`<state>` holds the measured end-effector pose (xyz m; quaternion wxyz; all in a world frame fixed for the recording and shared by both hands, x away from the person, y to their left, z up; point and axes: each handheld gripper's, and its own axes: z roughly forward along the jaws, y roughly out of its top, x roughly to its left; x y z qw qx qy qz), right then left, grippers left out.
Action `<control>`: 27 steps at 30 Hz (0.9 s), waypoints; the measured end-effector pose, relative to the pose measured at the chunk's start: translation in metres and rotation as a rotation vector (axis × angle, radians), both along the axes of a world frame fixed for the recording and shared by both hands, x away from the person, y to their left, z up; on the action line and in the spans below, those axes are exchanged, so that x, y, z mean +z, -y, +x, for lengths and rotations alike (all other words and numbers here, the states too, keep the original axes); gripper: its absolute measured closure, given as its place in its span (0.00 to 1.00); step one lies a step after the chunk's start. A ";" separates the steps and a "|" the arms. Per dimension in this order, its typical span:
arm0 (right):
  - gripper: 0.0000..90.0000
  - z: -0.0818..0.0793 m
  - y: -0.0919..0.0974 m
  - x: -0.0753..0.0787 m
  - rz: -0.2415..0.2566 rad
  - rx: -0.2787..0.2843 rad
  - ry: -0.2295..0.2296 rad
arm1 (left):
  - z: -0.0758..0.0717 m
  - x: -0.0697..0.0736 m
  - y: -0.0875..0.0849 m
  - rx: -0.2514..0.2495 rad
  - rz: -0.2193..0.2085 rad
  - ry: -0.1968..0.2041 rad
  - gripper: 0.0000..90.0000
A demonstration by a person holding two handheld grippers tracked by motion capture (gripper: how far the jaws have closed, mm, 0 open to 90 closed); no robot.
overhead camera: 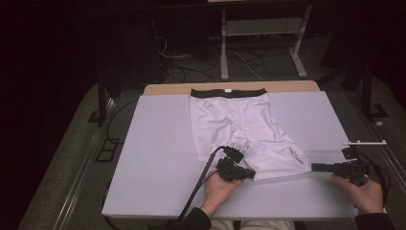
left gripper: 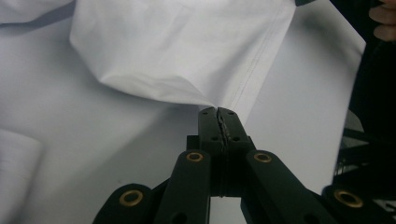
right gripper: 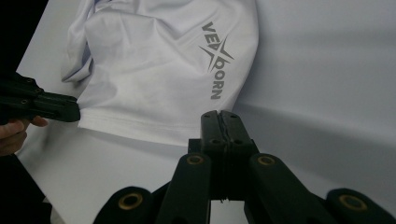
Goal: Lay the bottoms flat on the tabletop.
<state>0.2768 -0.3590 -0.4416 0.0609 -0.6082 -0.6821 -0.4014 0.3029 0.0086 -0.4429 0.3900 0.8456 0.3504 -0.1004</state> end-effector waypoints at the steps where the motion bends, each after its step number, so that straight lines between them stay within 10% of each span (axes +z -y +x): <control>1: 0.98 -0.002 0.000 0.000 -0.002 0.004 -0.001 | -0.004 0.001 0.000 -0.014 0.005 0.002 0.99; 27: 0.98 -0.043 -0.011 -0.001 -0.055 0.107 -0.071 | -0.043 0.001 -0.006 -0.173 0.058 -0.023 0.99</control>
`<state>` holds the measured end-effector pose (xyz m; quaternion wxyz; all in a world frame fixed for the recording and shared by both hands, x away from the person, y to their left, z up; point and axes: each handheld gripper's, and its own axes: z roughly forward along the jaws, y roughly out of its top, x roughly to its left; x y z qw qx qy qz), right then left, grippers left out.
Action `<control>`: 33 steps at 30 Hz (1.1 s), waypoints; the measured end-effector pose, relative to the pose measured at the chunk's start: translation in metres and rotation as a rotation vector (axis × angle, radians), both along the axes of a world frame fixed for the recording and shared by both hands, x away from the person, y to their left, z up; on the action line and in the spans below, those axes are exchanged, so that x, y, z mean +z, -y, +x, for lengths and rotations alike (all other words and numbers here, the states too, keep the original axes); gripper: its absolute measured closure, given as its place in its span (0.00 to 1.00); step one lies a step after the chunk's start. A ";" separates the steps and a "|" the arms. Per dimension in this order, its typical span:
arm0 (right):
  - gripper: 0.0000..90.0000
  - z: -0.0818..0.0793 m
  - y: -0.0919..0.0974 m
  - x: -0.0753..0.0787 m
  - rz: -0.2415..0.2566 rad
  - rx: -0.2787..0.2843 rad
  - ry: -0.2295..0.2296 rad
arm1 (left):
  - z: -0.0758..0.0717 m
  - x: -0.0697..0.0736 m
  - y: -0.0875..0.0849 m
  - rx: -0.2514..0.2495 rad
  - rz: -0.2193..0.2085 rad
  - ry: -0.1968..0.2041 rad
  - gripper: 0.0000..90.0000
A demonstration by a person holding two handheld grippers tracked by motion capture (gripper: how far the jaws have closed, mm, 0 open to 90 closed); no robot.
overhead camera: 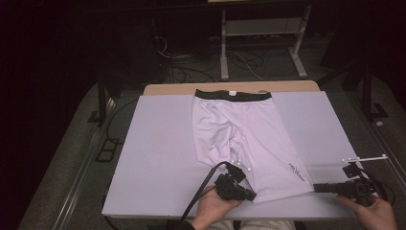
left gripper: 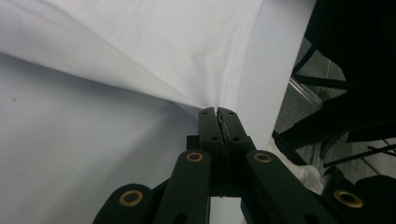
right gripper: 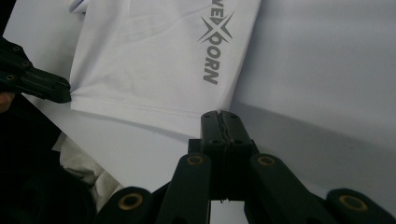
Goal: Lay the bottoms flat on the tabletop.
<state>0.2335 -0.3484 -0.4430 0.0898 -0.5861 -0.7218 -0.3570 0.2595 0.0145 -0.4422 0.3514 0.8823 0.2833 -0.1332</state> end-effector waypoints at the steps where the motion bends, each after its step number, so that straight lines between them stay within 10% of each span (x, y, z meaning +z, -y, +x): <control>1: 0.98 -0.001 -0.001 0.000 -0.002 0.004 -0.003 | 0.000 0.000 0.000 -0.002 0.003 0.002 0.99; 7: 0.82 -0.002 -0.003 0.003 -0.019 -0.018 -0.017 | 0.005 0.000 -0.007 0.003 0.002 -0.020 0.89; 24: 0.04 0.017 -0.049 0.043 -0.021 0.105 0.224 | 0.019 0.039 -0.059 0.037 -0.025 0.128 0.03; 33: 0.00 0.033 -0.076 0.063 -0.037 0.151 0.276 | 0.031 0.065 -0.092 0.084 -0.047 0.204 0.00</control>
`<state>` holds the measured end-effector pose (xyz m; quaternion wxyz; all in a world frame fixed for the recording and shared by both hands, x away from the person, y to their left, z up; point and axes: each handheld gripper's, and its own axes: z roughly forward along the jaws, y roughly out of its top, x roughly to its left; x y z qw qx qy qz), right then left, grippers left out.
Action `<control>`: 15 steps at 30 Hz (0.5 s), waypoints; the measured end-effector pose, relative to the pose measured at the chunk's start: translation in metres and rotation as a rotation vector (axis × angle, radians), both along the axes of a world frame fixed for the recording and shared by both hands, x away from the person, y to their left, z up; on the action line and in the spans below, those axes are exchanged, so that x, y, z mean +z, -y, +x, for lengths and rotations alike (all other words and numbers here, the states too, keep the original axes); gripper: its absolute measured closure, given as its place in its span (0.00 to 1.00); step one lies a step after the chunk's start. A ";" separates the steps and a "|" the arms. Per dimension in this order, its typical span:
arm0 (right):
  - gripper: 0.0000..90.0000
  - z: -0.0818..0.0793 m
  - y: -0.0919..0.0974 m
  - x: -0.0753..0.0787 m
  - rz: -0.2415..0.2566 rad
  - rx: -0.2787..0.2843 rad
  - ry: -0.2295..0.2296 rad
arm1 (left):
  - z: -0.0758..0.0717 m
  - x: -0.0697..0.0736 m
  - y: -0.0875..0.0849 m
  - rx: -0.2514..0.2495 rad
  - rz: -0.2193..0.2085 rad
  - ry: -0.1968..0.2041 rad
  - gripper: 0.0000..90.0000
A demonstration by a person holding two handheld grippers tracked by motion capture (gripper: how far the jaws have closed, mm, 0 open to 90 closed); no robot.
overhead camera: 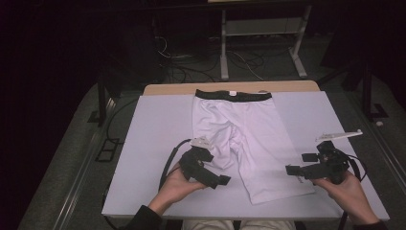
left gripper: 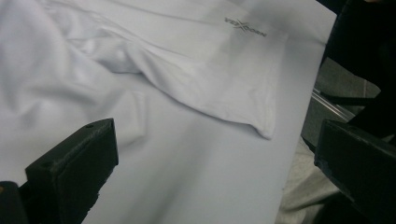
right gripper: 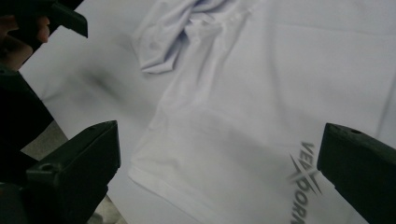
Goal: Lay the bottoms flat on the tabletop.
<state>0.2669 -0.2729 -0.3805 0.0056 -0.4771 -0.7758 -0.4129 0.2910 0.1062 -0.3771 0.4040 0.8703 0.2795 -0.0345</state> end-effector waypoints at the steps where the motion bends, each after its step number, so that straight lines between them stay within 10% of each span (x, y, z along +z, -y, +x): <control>1: 0.00 0.002 -0.003 0.001 0.004 0.011 0.004 | 0.002 0.002 -0.006 0.020 0.003 0.002 0.00; 15: 0.00 0.033 -0.054 0.022 0.001 0.100 0.049 | 0.019 0.002 -0.052 0.137 0.004 0.013 0.00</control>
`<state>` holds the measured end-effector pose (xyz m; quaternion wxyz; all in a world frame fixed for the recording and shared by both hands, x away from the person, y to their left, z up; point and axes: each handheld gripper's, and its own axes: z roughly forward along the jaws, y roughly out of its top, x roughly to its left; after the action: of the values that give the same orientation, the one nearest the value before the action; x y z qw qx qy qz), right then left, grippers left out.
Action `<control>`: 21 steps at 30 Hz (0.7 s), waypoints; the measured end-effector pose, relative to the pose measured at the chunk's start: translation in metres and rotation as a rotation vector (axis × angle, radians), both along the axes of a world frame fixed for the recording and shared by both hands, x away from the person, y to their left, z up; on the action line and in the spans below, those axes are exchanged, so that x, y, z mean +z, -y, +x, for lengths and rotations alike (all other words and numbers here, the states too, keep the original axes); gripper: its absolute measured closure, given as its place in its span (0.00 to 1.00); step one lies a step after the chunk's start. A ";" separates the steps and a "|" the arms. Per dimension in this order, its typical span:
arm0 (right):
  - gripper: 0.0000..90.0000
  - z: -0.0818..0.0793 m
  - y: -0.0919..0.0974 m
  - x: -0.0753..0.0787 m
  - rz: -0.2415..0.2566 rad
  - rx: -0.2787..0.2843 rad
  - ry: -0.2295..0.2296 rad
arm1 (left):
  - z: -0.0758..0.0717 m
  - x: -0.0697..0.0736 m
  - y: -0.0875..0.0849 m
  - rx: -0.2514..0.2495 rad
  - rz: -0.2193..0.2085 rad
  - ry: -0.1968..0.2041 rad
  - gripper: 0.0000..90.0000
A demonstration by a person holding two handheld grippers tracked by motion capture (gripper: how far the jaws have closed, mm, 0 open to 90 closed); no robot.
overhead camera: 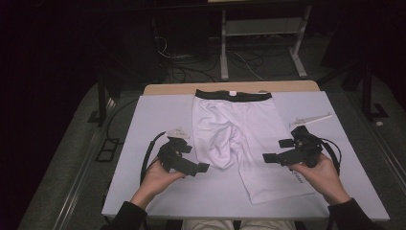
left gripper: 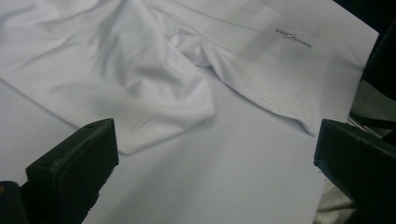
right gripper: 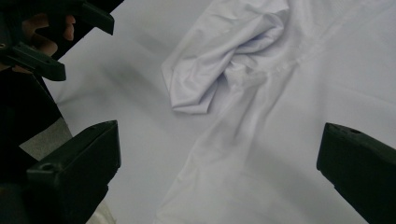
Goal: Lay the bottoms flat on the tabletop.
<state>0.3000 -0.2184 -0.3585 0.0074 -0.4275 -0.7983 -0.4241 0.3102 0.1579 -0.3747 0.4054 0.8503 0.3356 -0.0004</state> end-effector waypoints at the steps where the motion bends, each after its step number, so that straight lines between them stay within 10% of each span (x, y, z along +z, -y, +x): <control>1: 0.00 0.002 -0.005 -0.001 0.000 0.004 0.003 | 0.001 -0.001 -0.002 0.009 -0.002 -0.006 0.00; 21: 0.09 0.035 -0.067 -0.027 0.005 0.082 -0.003 | 0.041 -0.060 -0.016 0.188 -0.008 -0.167 0.17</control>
<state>0.3349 -0.1519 -0.3850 0.0273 -0.3949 -0.8142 -0.4247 0.3514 0.1739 -0.4352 0.3776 0.8106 0.4462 -0.0344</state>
